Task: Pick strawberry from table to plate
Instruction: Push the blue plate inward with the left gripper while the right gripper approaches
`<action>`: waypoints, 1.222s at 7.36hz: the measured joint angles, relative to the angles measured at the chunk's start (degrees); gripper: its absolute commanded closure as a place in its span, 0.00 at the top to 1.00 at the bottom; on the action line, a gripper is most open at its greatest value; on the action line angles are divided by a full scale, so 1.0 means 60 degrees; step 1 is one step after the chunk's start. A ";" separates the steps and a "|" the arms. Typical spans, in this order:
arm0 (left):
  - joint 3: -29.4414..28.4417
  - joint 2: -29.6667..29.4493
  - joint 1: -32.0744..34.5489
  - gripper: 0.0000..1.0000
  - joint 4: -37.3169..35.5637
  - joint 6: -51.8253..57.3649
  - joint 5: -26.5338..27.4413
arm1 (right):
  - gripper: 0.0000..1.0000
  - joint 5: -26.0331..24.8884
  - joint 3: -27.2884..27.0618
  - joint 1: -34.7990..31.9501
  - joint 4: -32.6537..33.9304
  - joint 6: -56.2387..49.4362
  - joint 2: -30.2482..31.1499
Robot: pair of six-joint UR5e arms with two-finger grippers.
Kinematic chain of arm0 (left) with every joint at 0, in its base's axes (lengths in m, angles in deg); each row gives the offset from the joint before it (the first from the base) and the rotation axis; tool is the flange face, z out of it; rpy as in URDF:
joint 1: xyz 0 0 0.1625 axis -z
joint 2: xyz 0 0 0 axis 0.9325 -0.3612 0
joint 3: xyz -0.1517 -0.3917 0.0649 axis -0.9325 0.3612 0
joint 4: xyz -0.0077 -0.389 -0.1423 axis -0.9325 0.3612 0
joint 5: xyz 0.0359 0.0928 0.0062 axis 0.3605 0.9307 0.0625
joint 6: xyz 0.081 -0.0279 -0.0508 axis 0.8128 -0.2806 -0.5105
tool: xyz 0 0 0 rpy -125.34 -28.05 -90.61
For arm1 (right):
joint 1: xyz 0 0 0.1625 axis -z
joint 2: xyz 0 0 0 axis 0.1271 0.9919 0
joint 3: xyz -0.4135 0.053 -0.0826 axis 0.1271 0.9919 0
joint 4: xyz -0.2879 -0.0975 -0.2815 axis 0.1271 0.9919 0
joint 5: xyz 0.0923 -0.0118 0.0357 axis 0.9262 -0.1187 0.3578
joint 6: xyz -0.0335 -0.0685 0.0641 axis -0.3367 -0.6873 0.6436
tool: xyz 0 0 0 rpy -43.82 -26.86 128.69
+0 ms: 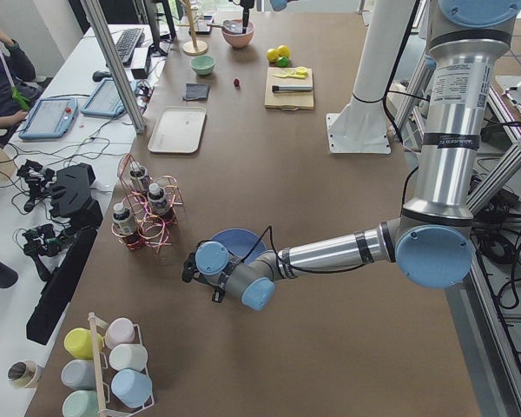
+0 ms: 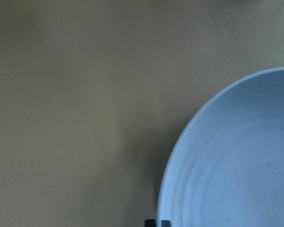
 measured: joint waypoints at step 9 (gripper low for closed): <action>0.3076 -0.2003 -0.2695 0.00 -0.0031 -0.7474 0.0814 | 0.98 -0.0197 0.0354 0.0839 0.0243 0.1175 -0.0919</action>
